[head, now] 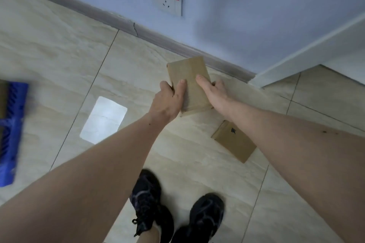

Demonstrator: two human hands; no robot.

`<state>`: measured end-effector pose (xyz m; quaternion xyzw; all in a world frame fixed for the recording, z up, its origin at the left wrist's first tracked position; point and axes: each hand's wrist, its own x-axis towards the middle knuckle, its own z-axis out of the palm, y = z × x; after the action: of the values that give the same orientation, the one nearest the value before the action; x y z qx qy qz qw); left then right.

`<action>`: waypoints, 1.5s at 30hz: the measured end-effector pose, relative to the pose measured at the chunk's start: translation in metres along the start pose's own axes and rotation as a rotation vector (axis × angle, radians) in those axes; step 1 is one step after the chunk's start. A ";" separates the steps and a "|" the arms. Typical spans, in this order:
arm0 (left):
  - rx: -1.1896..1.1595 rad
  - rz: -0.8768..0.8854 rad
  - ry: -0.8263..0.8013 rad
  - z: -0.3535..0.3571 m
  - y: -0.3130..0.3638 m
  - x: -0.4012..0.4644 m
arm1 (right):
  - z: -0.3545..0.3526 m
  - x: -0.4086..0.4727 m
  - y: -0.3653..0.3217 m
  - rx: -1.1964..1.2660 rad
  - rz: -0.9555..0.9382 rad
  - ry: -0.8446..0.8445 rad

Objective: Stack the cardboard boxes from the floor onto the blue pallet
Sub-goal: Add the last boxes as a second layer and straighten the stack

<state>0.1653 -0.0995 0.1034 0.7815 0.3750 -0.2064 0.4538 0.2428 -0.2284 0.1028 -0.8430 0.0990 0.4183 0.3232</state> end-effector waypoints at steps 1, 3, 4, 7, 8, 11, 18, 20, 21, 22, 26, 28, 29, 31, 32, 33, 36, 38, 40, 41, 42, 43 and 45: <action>-0.026 0.010 0.009 -0.013 0.004 -0.008 | 0.000 -0.010 -0.012 0.012 -0.022 0.004; -0.083 0.020 0.016 -0.037 0.007 -0.024 | 0.001 -0.031 -0.033 0.009 -0.067 -0.002; -0.108 0.020 0.017 -0.049 0.008 -0.032 | 0.002 -0.041 -0.042 -0.006 -0.093 -0.004; -0.163 0.022 0.032 -0.083 0.008 -0.056 | 0.006 -0.069 -0.067 -0.069 -0.165 -0.004; -0.170 0.021 0.040 -0.094 0.007 -0.064 | 0.008 -0.078 -0.075 -0.082 -0.179 -0.009; -0.190 0.011 0.063 -0.122 0.000 -0.087 | 0.021 -0.104 -0.094 -0.090 -0.209 -0.024; -0.276 -0.046 0.157 -0.163 -0.047 -0.132 | 0.073 -0.158 -0.119 -0.146 -0.268 -0.068; -0.313 -0.047 0.183 -0.172 -0.065 -0.145 | 0.089 -0.173 -0.122 -0.150 -0.296 -0.091; -0.335 -0.051 0.197 -0.177 -0.076 -0.152 | 0.098 -0.180 -0.123 -0.156 -0.307 -0.101; -0.350 -0.058 0.211 -0.182 -0.086 -0.159 | 0.108 -0.186 -0.124 -0.166 -0.315 -0.112; -0.362 -0.080 0.250 -0.212 -0.127 -0.193 | 0.156 -0.216 -0.133 -0.216 -0.348 -0.140; -0.364 -0.079 0.266 -0.233 -0.152 -0.207 | 0.184 -0.234 -0.141 -0.235 -0.355 -0.148; -0.362 -0.077 0.276 -0.245 -0.166 -0.213 | 0.200 -0.243 -0.146 -0.237 -0.357 -0.150; -0.354 -0.083 0.296 -0.269 -0.197 -0.222 | 0.235 -0.260 -0.155 -0.245 -0.356 -0.159; -0.353 -0.083 0.305 -0.282 -0.214 -0.226 | 0.254 -0.269 -0.160 -0.246 -0.355 -0.162; -0.355 -0.077 0.314 -0.295 -0.231 -0.230 | 0.274 -0.279 -0.165 -0.239 -0.357 -0.167; -0.375 -0.065 0.327 -0.339 -0.285 -0.238 | 0.337 -0.306 -0.182 -0.194 -0.340 -0.174; -0.380 -0.054 0.322 -0.369 -0.319 -0.243 | 0.379 -0.323 -0.190 -0.161 -0.303 -0.189; -0.377 -0.048 0.318 -0.397 -0.349 -0.247 | 0.417 -0.339 -0.198 -0.123 -0.269 -0.207; -0.370 -0.046 0.322 -0.409 -0.364 -0.248 | 0.434 -0.347 -0.204 -0.110 -0.257 -0.214; -0.365 -0.048 0.323 -0.421 -0.378 -0.249 | 0.451 -0.354 -0.209 -0.098 -0.249 -0.223; -0.361 -0.052 0.320 -0.433 -0.390 -0.251 | 0.466 -0.359 -0.216 -0.088 -0.237 -0.229; -0.375 -0.062 0.308 -0.453 -0.411 -0.250 | 0.492 -0.366 -0.229 -0.079 -0.211 -0.238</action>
<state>-0.3187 0.3186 0.2694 0.6938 0.4955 -0.0254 0.5220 -0.2035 0.2197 0.2736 -0.8052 -0.0457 0.4827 0.3414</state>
